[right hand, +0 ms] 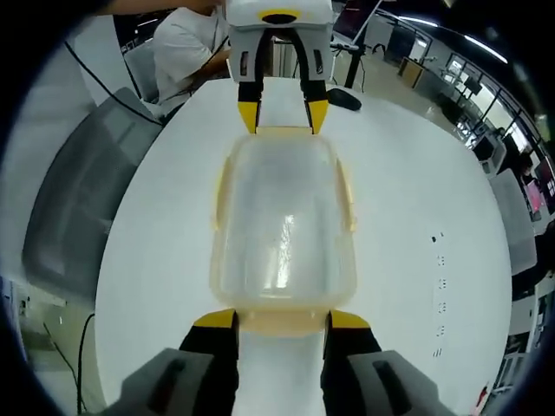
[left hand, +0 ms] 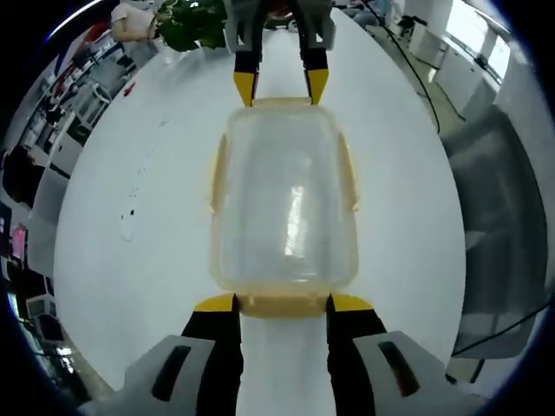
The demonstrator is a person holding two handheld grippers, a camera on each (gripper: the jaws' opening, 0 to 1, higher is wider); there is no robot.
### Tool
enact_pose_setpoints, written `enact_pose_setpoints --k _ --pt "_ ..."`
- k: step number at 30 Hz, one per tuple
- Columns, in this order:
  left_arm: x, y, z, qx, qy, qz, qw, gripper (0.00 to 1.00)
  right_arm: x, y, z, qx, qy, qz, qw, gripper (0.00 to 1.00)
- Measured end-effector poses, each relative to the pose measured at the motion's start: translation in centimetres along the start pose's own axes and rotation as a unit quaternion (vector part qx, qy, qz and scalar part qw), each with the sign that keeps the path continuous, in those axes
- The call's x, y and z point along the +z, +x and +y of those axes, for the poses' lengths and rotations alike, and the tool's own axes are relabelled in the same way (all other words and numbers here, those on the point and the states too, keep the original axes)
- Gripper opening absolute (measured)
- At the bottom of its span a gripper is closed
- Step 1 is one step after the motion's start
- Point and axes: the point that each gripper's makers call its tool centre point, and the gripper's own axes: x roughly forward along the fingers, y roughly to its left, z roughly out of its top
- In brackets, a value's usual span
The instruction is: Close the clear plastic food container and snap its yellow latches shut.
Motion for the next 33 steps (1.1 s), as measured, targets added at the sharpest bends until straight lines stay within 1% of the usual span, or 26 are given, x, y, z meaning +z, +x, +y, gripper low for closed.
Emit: enact_pose_setpoints --k 5,12,14,20,23,28,33 --pt "-0.3 0.5 0.0 0.0 0.005 0.005 1.0 0.35 -0.1 0.5 -0.1 0.003 0.001 0.003 1.0 0.35" --pt "-0.5 0.9 0.2 -0.003 0.001 0.001 1.0 0.35 -0.2 1.1 -0.3 0.008 0.004 0.005 0.9999 0.35" --pt "-0.8 1.2 0.2 -0.005 0.004 0.005 1.0 0.35 -0.2 1.2 -0.2 0.012 0.007 0.005 0.9999 0.35" --pt "-0.7 1.6 -0.1 -0.014 -0.002 -0.002 0.9999 0.35 -0.6 1.6 -0.1 0.019 0.012 0.01 0.9997 0.35" --pt "-0.6 1.6 -0.2 -0.015 -0.003 -0.007 0.9999 0.35 -0.8 1.7 0.0 0.02 0.011 0.012 0.9997 0.35" --pt "-0.8 2.1 -0.3 -0.017 -0.005 -0.007 0.9998 0.35 -0.9 2.0 -0.1 0.02 0.011 0.013 0.9997 0.35" --pt "-0.8 2.0 -0.1 -0.018 -0.008 -0.014 0.9997 0.35 -1.0 2.3 -0.2 0.019 0.011 0.014 0.9997 0.36"
